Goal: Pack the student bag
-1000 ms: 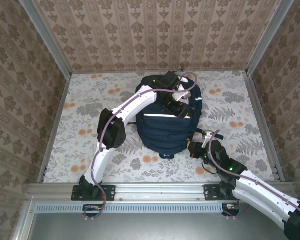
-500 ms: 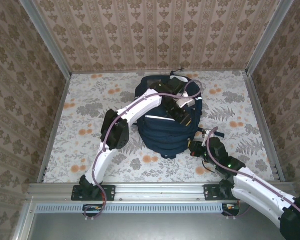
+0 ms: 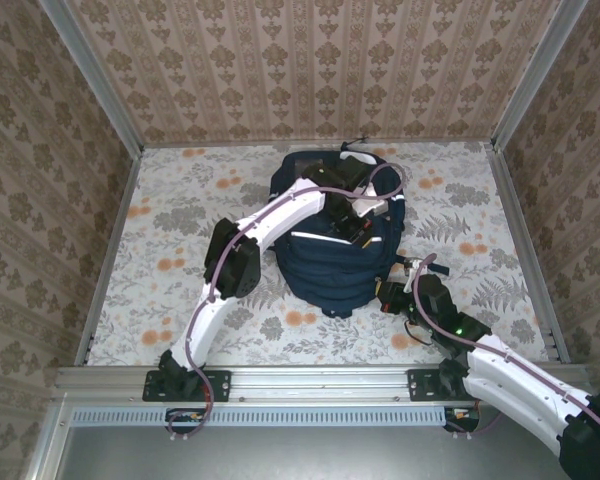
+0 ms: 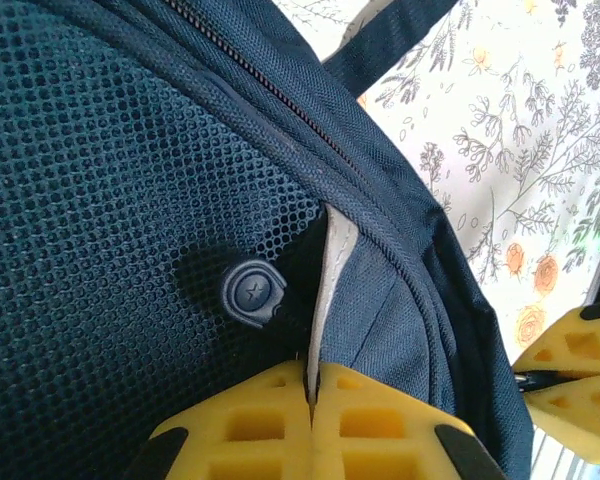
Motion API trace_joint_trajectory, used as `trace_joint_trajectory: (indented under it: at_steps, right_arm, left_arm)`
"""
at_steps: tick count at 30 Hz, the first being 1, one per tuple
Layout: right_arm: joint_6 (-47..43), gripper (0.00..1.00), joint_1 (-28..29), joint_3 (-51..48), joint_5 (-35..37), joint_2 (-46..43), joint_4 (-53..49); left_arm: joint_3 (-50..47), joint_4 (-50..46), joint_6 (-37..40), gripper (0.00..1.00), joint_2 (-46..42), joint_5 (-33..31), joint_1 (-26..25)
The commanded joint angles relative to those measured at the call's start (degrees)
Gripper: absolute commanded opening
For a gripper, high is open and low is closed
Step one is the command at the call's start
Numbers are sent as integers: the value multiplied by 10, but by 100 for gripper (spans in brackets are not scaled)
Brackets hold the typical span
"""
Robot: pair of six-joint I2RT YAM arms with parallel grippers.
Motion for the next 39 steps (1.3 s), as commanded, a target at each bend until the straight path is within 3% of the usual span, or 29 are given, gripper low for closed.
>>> trace_joint_trajectory:
  at_steps: [1,9,21,39]
  right_arm:
    - [-21,0,-3,24,-8,8,1]
    - [-58,0,-4,41,1,27,-12]
    - [-190,0,-26,186,71,102,-107]
    - [-392,0,-36,282,145,121,-154]
  left_arm:
    - [9,-9,3,0,-20,-15,7]
    - [-78,100,-55,0,-167,1,60]
    - [-136,66,-18,0,-224,19,72]
    - [-232,98,-18,0,-307,50,111]
